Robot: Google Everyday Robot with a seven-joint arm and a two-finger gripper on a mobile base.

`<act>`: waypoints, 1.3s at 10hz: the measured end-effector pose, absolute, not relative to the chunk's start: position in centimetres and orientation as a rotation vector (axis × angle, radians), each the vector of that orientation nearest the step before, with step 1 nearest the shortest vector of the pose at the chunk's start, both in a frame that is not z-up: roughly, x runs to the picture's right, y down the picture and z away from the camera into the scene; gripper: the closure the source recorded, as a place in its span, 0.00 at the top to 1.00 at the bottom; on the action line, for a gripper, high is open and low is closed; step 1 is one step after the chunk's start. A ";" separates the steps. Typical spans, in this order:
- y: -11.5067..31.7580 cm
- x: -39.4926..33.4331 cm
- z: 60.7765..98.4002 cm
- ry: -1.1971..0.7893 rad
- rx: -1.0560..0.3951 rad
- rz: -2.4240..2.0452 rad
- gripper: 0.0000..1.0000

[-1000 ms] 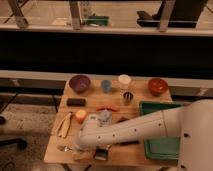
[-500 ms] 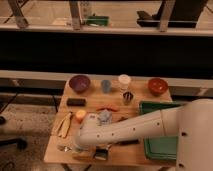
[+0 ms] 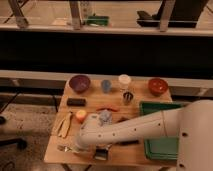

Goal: Place fork in paper cup

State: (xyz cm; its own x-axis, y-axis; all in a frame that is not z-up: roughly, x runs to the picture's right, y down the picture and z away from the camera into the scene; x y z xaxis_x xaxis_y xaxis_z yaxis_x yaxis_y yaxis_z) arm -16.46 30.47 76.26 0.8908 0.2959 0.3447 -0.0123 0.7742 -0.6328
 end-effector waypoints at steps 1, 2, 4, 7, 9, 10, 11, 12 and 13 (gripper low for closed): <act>30.5 -16.1 76.3 -0.449 -0.670 0.178 0.34; 30.6 -15.8 76.4 -0.449 -0.671 0.183 0.33; 30.8 -15.5 76.5 -0.451 -0.674 0.193 0.33; 31.0 -15.3 76.6 -0.451 -0.680 0.194 0.15; 31.0 -15.3 76.6 -0.450 -0.680 0.194 0.02; 31.0 -15.2 76.6 -0.450 -0.680 0.194 0.00; 31.0 -15.1 76.6 -0.449 -0.678 0.193 0.00; 31.0 -15.1 76.6 -0.449 -0.678 0.193 0.00; 31.0 -15.1 76.6 -0.449 -0.679 0.193 0.00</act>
State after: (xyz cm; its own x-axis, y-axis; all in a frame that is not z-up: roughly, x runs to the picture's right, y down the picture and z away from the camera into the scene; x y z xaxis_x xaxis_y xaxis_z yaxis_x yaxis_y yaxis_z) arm -15.13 31.00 76.57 0.8874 0.3149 0.3366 -0.0276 0.7651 -0.6433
